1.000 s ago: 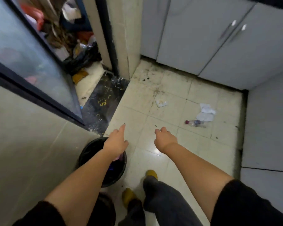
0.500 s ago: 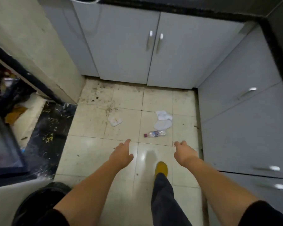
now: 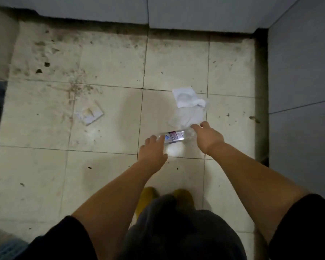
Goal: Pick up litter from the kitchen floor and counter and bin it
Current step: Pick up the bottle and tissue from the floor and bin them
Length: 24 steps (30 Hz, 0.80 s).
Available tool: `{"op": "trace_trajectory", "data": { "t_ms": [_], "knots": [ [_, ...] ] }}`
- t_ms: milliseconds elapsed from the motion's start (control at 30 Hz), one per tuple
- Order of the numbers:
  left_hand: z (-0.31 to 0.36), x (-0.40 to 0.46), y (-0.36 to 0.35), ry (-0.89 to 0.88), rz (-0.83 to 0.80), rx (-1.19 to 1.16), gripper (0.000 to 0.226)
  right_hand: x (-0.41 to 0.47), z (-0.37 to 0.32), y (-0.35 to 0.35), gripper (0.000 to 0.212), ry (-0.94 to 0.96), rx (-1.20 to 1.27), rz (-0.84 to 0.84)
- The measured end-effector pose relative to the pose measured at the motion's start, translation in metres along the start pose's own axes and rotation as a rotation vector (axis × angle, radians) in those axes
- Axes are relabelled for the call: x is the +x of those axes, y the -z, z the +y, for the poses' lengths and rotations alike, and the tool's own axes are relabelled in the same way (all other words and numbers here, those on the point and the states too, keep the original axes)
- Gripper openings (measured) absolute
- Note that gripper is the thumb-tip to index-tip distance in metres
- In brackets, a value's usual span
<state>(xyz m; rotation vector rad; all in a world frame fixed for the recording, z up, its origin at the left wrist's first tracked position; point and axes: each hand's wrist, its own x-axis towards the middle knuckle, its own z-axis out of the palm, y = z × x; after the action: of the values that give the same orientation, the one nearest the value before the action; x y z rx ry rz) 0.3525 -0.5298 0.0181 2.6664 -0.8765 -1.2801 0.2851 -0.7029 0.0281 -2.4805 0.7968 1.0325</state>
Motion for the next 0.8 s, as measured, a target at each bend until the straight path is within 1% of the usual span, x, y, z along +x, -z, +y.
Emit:
{"op": "trace_trajectory", "data": {
  "t_ms": [100, 200, 300, 333, 367, 433, 533, 633, 700, 800],
  "knots": [
    [-0.013, 0.076, -0.046, -0.087, 0.009, 0.177, 0.072, 0.082, 0.018, -0.041, 0.067, 0.021, 0.018, -0.012],
    [-0.027, 0.130, -0.072, -0.128, -0.027, 0.284, 0.076, 0.142, 0.031, -0.065, 0.053, 0.007, 0.048, 0.023],
    [-0.036, 0.146, -0.077, -0.151, -0.049, 0.318, 0.065, 0.174, 0.029, -0.079, 0.044, -0.050, 0.070, 0.100],
    [-0.040, 0.143, -0.076, -0.146, -0.069, 0.312, 0.064, 0.179, 0.025, -0.082, 0.038, -0.075, 0.092, 0.103],
    [-0.045, 0.134, -0.075, -0.126, -0.097, 0.302, 0.064, 0.177, 0.019, -0.083, 0.033, -0.095, 0.078, 0.069],
    [-0.056, 0.101, -0.066, -0.055, -0.133, 0.284, 0.066, 0.151, 0.004, -0.083, 0.029, -0.121, 0.084, -0.011],
    [-0.070, 0.030, -0.035, 0.087, -0.172, 0.206, 0.072, 0.083, -0.017, -0.066, 0.028, -0.123, 0.178, -0.031],
    [-0.072, -0.048, 0.013, 0.224, -0.171, 0.085, 0.073, 0.002, -0.041, -0.021, 0.032, -0.087, 0.228, 0.006],
    [-0.067, -0.100, 0.049, 0.297, -0.146, -0.011, 0.070, -0.050, -0.057, 0.019, 0.033, -0.048, 0.179, -0.013],
    [-0.058, -0.172, 0.104, 0.360, -0.083, -0.153, 0.067, -0.120, -0.085, 0.079, 0.031, 0.013, 0.090, -0.036]
  ]
}}
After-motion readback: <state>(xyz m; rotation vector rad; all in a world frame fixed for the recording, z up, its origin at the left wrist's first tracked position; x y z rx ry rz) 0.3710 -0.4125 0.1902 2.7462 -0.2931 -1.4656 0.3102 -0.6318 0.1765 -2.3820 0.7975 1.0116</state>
